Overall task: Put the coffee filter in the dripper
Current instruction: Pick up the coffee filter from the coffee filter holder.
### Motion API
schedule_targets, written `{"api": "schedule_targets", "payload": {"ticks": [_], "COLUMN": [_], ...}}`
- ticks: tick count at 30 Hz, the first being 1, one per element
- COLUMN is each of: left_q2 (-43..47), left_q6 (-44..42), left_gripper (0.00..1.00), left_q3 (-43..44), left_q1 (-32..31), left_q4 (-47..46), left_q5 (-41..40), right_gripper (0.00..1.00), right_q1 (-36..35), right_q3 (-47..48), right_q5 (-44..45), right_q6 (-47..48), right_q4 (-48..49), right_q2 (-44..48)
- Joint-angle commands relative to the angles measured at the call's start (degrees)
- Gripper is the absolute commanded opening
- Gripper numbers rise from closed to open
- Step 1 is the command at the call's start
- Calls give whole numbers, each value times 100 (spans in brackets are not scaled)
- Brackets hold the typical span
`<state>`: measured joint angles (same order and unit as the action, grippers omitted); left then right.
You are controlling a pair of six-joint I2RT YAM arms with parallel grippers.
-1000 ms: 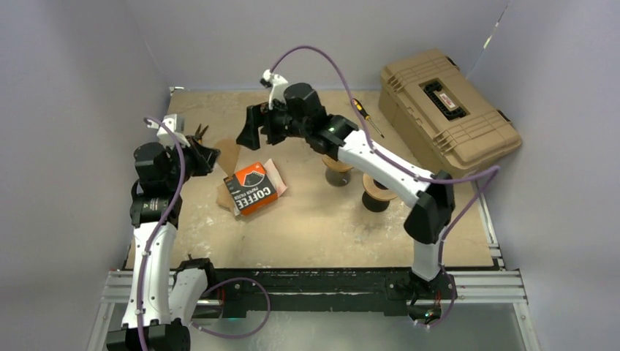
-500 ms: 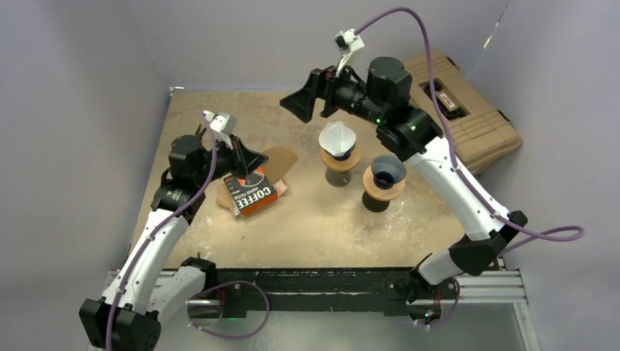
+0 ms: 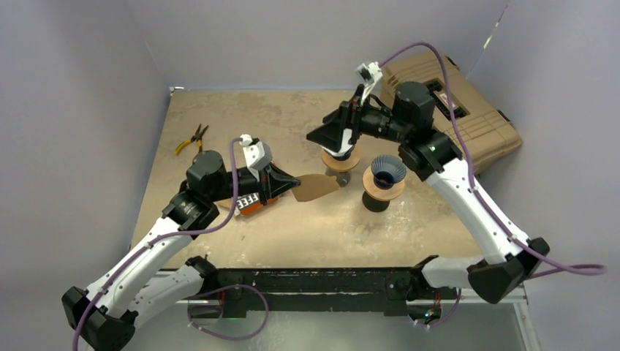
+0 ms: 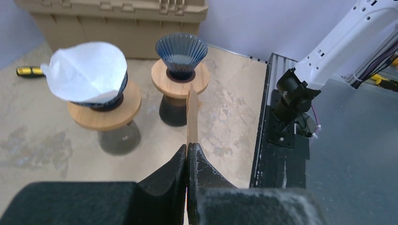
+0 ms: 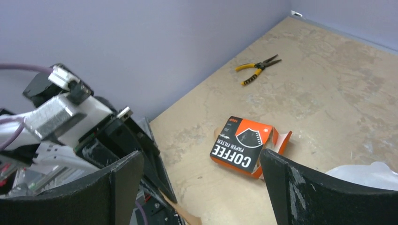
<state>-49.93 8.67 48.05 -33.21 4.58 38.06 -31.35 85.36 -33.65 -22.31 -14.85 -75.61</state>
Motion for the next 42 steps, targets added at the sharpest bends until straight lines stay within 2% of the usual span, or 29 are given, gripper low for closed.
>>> {"api": "schedule_targets", "payload": {"ticks": [1, 6, 10, 15, 20, 26, 33, 34, 38, 42], "left_q2": [181, -103, -138, 53, 404, 563, 590, 583, 588, 624], "left_q6": [-547, -1065, -1626, -2328, -2807, -2976, -2992, -2993, -3066, -3092], "left_gripper": [0, 0, 0, 0, 0, 0, 0, 0, 0, 0], "left_q3": [-398, -621, -764, -903, -1088, -1087, -1052, -1038, -1008, -1055], "left_q1": [-176, -420, -626, -708, -727, -732, -746, -746, -746, -746], "left_q4": [-1313, -1759, -1984, -1926, -1974, -1865, -1783, -1760, -1534, -1471], "left_q5": [125, 162, 109, 120, 102, 179, 238, 240, 97, 28], "right_gripper": [98, 97, 87, 85, 81, 81, 73, 74, 87, 90], "right_q1": [115, 324, 437, 475, 479, 473, 476, 477, 479, 477], "right_q3": [-547, -1434, -1925, -2335, -2536, -2726, -2787, -2780, -2788, -2830], "right_q5": [-485, -718, -1111, -1679, -1884, -1921, -1631, -1635, -1494, -1321], "right_q6": [274, 380, 415, 474, 698, 771, 789, 789, 769, 767], "right_q4": [278, 299, 324, 478, 264, 238, 143, 145, 127, 72], "right_q2": [704, 1355, 1540, 1667, 1665, 1672, 1706, 1722, 1863, 1953]}}
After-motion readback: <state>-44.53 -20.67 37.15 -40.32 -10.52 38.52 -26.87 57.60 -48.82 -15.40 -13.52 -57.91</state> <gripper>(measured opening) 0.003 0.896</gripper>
